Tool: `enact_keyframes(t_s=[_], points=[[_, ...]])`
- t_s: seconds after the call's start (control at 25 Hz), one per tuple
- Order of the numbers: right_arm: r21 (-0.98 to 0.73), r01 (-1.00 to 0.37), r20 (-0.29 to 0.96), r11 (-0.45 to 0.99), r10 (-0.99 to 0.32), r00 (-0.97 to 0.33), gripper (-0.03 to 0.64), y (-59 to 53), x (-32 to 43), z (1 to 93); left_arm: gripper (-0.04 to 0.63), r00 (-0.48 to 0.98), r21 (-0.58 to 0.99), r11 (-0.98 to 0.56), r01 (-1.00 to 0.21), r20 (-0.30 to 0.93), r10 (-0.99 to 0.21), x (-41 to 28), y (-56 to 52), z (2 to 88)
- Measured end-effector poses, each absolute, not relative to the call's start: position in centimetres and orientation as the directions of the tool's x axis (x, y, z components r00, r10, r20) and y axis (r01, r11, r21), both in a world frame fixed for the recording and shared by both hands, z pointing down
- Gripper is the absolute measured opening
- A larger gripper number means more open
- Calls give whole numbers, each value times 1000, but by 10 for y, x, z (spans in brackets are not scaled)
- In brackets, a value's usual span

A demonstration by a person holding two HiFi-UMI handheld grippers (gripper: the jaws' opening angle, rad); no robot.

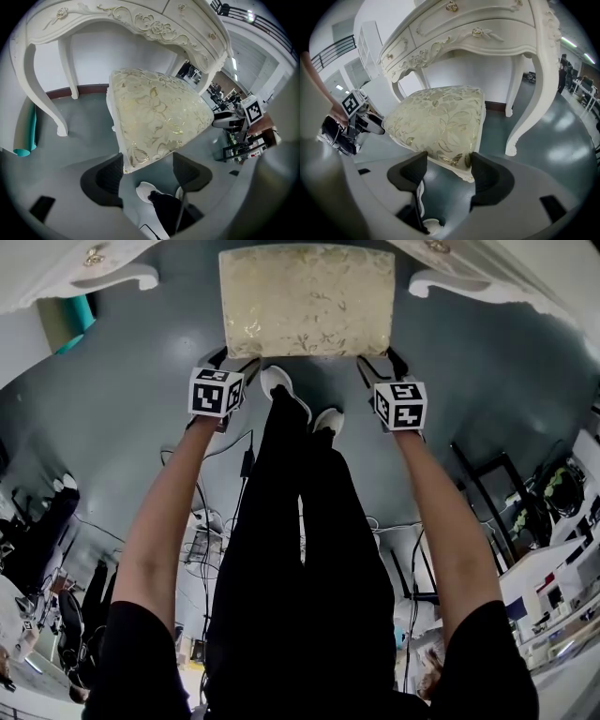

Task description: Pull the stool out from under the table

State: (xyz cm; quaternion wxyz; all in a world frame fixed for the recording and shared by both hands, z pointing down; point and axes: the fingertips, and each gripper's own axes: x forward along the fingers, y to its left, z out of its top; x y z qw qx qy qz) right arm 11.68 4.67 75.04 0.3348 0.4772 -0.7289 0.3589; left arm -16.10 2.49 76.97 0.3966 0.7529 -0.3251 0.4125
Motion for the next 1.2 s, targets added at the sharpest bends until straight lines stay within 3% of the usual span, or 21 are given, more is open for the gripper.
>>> enact_keyframes(t_s=[1.2], points=[[-233, -930, 860, 283, -387, -333, 298, 93, 112, 754, 336, 421, 324, -516, -793, 904, -80, -165, 72, 775]])
